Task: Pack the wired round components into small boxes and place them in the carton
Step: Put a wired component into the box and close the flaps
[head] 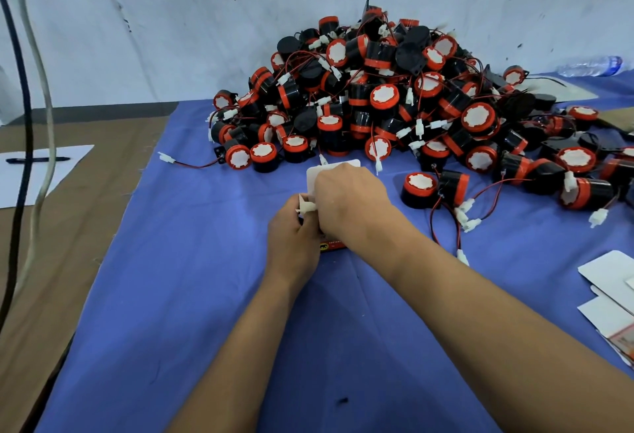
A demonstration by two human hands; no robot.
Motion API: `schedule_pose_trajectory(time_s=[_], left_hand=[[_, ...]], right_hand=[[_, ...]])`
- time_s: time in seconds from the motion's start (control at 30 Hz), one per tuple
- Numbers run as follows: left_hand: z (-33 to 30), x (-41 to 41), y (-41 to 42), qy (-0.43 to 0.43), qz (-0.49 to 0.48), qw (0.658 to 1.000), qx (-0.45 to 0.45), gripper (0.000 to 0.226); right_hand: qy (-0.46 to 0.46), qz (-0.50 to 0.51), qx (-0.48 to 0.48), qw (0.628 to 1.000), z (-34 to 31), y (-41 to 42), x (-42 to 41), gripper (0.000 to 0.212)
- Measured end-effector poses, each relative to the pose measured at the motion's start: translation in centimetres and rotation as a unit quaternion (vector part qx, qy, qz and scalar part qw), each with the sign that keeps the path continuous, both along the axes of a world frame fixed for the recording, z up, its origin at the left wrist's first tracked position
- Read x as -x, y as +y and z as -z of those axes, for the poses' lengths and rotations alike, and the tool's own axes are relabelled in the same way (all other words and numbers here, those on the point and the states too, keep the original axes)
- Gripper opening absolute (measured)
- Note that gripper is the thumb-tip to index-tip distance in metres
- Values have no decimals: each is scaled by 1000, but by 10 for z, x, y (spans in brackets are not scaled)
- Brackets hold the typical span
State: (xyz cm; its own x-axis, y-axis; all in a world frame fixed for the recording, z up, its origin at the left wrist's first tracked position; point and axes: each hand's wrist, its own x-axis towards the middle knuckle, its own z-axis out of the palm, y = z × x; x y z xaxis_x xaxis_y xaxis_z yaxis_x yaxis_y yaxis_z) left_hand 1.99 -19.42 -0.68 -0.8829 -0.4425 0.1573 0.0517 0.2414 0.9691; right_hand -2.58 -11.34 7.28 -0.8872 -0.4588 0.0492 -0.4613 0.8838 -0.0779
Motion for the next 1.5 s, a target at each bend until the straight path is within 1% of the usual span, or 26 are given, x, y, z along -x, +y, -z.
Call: schedule_pose_trajectory(time_s=[0.07,0.1,0.17,0.2,0.27,0.3,0.37,0.43,0.53,0.63,0.73,0.77,0.83,0.9,0.93,1.0,1.07,1.1,1.17,1.23,1.27,1.3,1.37,1.43,1.47,1.5], left_hand=[[2,2,0,2,-4,1000,8,17],[2,3,0,1,-6,1000,13,10],[3,4,1,-1,-11,1000,29,9],[4,5,1,0,-12,999,32,11],[3,4,2,2,-8,1000,17,10],[3,4,2,-2,-8,1000,8,9],[3,5,2,-12,-16,1000,2,10],[3,6,1,-23,-26,999,3,14],[2,8,0,-27,-18,999,-4,12],[1,6,-1,-9,-4,1000,-12,23],[3,5,-2,0,1,1000,-13,8],[3,4,-2,4,2,1000,-15,6],[3,4,-1,2,5,1000,-19,8],[2,3,0,-2,0,1000,-3,12],[2,3,0,-5,-1,1000,4,12],[2,4,0,-6,-4,1000,5,7],[0,3,0,0,-10,1000,9,11],[0,4,0,3,-8,1000,14,14],[-4,2,1,-2,3,1000,7,9],[-9,0,2,-11,14,999,-32,26],[-10,-1,3,-17,18,999,-38,30],[-10,-2,3,-15,21,999,-44,29],[-9,0,2,-22,29,999,-6,15],[-4,5,-1,-29,17,996,78,28],[-3,6,-2,-23,14,996,90,24],[-2,6,-3,-19,17,997,76,15]], right_hand=[[-19,-19,-31,999,-1,-5,5,31],[-44,-23,-51,997,-4,-7,8,27],[-87,-33,-102,990,-10,-6,12,20],[-79,-46,-109,990,-13,-3,13,16],[-14,-76,-72,994,-17,7,10,13],[20,-76,-38,996,-16,13,7,12],[53,-58,26,997,-11,18,-1,12],[61,-50,63,995,-1,16,-8,15],[75,-30,88,993,12,12,-14,13],[121,-4,134,984,24,15,-15,21],[149,35,127,980,37,15,-17,24],[146,43,130,980,39,15,-17,22],[125,53,159,978,41,16,-16,12],[91,57,208,972,41,18,-14,21],[72,62,212,973,39,18,-13,23],[53,76,187,978,35,15,-12,22],[65,64,159,983,31,10,-16,23],[78,48,150,984,30,9,-18,27],[59,37,157,985,28,9,-22,45],[19,41,158,986,29,8,-23,60],[5,41,145,989,29,6,-23,67],[3,42,130,991,30,4,-24,72],[13,57,131,990,31,2,-24,77],[21,82,165,983,33,2,-22,76],[25,95,183,978,34,3,-21,73],[31,104,200,974,35,3,-19,70]])
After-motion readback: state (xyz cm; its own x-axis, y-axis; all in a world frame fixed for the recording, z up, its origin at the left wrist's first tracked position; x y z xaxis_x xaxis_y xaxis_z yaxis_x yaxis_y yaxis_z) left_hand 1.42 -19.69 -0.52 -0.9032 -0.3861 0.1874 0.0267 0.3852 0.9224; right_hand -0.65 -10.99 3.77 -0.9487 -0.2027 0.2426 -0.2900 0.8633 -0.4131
